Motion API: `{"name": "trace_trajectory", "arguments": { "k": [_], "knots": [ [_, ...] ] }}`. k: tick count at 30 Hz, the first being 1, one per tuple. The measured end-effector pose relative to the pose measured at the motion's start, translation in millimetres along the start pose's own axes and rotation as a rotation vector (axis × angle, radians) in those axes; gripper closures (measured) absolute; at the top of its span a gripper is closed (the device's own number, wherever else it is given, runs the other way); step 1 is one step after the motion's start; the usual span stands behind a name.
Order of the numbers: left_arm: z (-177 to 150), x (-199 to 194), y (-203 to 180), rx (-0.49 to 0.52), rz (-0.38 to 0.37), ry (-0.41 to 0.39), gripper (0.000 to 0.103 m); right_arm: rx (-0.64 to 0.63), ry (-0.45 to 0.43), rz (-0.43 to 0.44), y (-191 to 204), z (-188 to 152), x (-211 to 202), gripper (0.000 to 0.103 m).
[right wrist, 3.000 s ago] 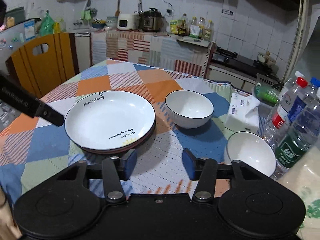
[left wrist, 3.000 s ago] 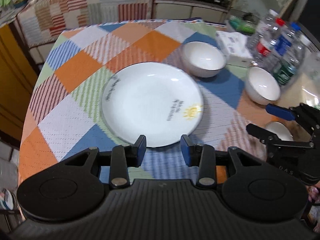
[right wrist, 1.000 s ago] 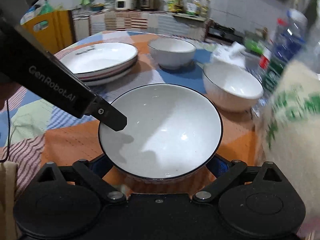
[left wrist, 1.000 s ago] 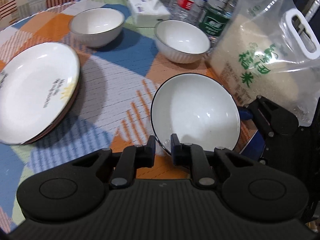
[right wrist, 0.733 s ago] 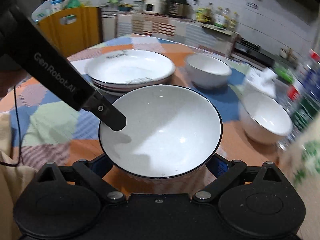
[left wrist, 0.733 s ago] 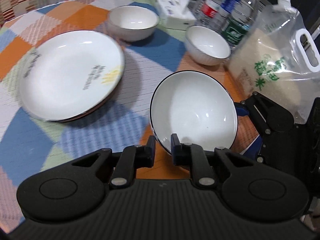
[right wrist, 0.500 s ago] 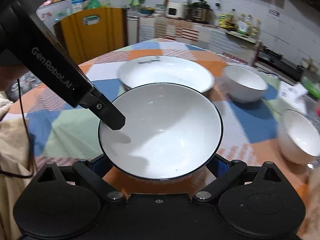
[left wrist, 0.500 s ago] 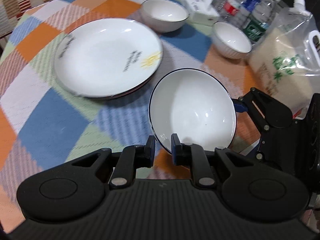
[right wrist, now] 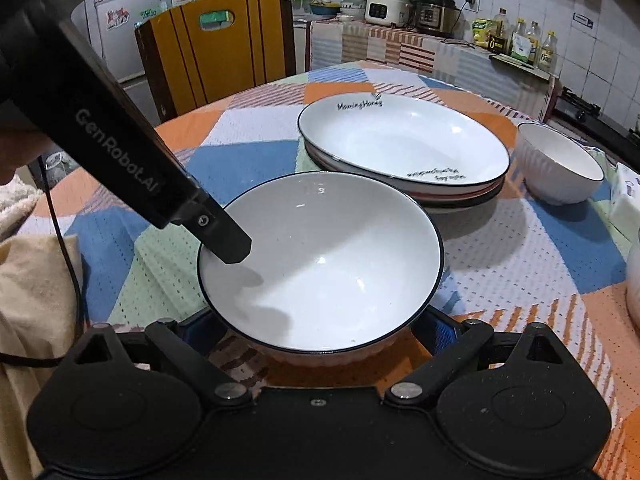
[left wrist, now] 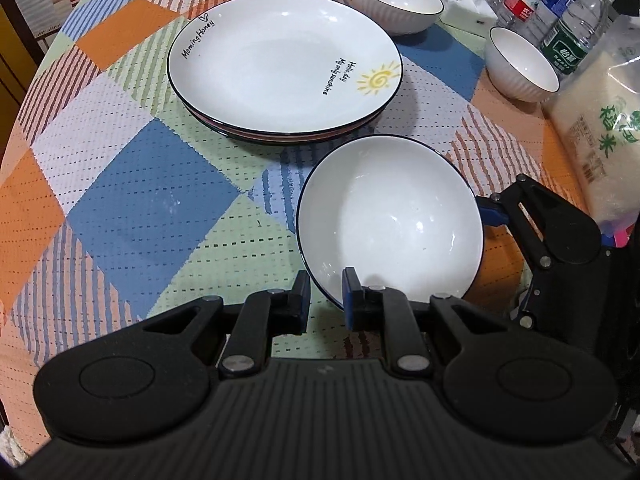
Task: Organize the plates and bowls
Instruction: 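Lift the white bowl and carry it toward the plate stack, then lower the white bowl beside the plate stack and open both grippers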
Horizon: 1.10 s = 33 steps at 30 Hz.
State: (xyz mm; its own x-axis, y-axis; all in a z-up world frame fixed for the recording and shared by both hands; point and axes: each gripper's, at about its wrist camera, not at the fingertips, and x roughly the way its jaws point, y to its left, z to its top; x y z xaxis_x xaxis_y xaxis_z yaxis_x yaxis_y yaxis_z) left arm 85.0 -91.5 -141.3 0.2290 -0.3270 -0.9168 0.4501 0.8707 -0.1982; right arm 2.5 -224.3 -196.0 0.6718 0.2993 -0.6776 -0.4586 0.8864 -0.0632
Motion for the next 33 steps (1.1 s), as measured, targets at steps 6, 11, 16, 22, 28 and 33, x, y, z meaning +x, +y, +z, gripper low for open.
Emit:
{"name": "trace_trajectory", "arguments": {
  "k": [6, 11, 16, 22, 28, 33],
  "knots": [
    [0.8, -1.2, -0.5, -0.006, -0.013, 0.000, 0.088, 0.010, 0.023, -0.002, 0.9, -0.7, -0.7, 0.004],
    [-0.9, -0.4, -5.2, 0.017, 0.004, 0.006, 0.077, -0.175, 0.058, -0.033, 9.3, -7.8, -12.4, 0.004],
    [-1.7, -8.7, -10.0, 0.048, 0.016, 0.003, 0.063, -0.175, 0.040, -0.061, -4.8, -15.7, -42.7, 0.004],
    [2.5, -20.3, -13.9, 0.083, 0.025, -0.010, 0.061, -0.039, -0.031, -0.128, -42.8, -18.8, -75.2, 0.004],
    [18.4, -41.8, -18.8, 0.103, 0.025, -0.053, 0.060, 0.108, -0.152, -0.226, -74.3, -25.1, -99.9, 0.004],
    [42.6, -55.8, -31.2, 0.127, 0.010, -0.114, 0.058, 0.230, -0.227, -0.241, -93.7, -26.1, -103.7, 0.004]
  ]
}}
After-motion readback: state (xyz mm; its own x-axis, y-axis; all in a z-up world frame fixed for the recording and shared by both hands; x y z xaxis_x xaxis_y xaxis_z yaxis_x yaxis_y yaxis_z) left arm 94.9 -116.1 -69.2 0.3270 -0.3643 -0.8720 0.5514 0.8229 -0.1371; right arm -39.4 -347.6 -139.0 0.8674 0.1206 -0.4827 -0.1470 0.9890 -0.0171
